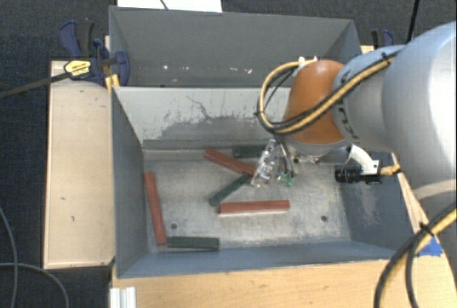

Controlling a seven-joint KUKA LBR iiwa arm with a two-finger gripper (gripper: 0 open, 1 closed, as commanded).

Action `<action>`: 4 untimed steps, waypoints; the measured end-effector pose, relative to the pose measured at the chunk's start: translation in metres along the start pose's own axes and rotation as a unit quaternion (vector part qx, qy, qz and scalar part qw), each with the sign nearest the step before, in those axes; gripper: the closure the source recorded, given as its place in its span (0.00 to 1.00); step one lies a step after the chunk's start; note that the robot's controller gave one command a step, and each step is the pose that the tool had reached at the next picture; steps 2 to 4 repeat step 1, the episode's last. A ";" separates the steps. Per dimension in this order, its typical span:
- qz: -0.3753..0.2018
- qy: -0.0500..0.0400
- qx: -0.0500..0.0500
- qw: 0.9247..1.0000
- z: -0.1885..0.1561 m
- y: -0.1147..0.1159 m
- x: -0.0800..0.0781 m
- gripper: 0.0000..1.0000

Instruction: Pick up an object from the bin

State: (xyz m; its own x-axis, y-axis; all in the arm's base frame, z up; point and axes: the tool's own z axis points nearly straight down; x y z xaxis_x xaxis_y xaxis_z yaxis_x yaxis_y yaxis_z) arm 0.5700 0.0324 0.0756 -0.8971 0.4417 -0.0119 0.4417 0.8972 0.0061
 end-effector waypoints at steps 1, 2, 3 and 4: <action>-0.006 0.005 0.003 1.000 -0.128 0.013 0.002 1.00; -0.006 0.005 0.003 1.000 -0.128 0.013 0.002 1.00; -0.006 0.005 0.003 1.000 -0.128 0.013 0.002 1.00; -0.006 0.005 0.003 1.000 -0.128 0.013 0.002 1.00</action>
Offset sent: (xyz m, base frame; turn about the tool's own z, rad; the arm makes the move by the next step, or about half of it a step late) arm 0.0000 0.0000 0.0000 0.0000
